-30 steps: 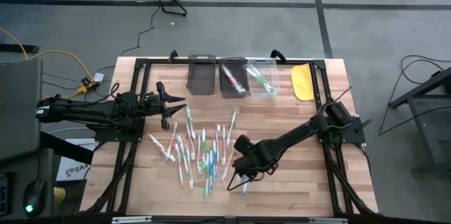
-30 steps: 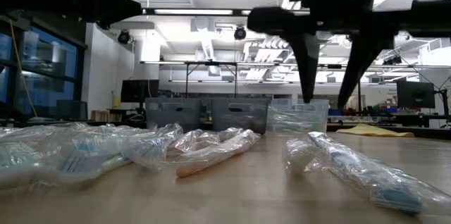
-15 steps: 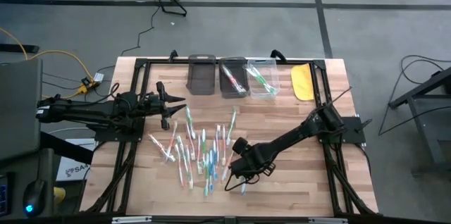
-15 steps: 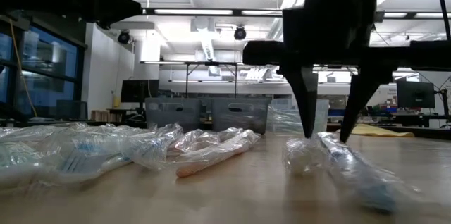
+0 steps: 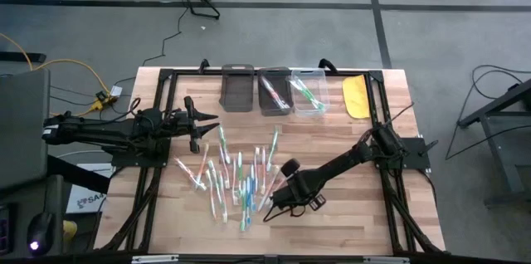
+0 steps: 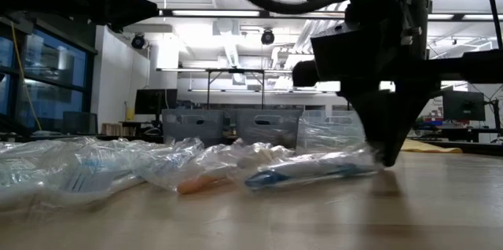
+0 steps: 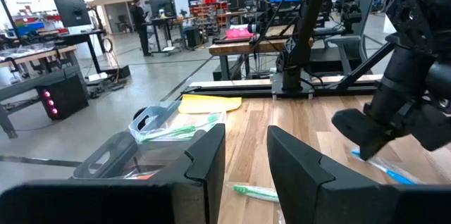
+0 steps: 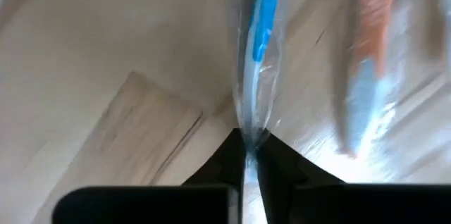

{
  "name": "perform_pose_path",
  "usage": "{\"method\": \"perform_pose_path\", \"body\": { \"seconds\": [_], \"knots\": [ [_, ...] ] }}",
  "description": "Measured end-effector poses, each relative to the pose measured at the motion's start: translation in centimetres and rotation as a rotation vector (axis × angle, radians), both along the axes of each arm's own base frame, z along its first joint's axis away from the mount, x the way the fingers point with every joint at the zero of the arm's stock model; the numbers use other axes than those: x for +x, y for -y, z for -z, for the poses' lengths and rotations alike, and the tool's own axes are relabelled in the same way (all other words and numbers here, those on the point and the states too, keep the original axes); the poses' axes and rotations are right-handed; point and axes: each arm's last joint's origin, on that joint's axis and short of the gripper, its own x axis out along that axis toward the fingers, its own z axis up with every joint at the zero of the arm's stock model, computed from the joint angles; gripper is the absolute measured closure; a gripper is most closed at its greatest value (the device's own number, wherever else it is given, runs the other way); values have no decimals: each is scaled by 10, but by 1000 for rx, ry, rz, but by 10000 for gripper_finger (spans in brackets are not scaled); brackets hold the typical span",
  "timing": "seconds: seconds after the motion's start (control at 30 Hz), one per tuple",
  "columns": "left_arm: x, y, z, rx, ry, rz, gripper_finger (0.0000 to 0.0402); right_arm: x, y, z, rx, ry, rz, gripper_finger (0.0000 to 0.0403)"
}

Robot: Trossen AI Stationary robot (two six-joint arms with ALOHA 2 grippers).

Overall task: Pick & Place Toothbrushes
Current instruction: Put the blue toothbrush into the left black bin

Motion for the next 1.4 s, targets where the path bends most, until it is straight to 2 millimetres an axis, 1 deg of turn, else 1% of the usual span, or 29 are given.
{"method": "perform_pose_path", "body": {
  "seconds": [0.17, 0.4, 0.5, 0.6, 0.67, 0.77, 0.9, 1.03, 1.17, 1.4],
  "knots": [
    [0, 0, 0, -3, 0, 1, 300, -10, 0, -1, 5, -96, 95, 395],
    [0, 0, 0, -3, 1, 1, 300, -39, -9, -9, -55, -323, 188, 399],
    [0, 0, 0, -3, 1, 1, 300, -47, -12, -12, -87, -379, 247, 401],
    [0, 0, 0, -16, 4, 2, 300, -53, -13, -21, -122, -376, 314, 402],
    [0, 0, 0, -21, 8, 2, 300, -55, -13, -31, -116, -337, 365, 401],
    [0, 0, 0, -21, 8, 2, 300, -60, -11, -53, -102, -234, 436, 401],
    [0, 0, -1, -21, 11, 2, 300, -63, -3, -84, -112, 29, 537, 401],
    [0, 0, -1, -22, 10, 3, 300, -58, 11, -107, -141, 308, 666, 400],
    [0, 1, -1, -20, 11, 28, 300, -48, 31, -117, -186, 474, 737, 400],
    [0, 1, -1, -10, 9, 54, 300, -22, 66, -120, -220, 679, 862, 400]
  ]
}}
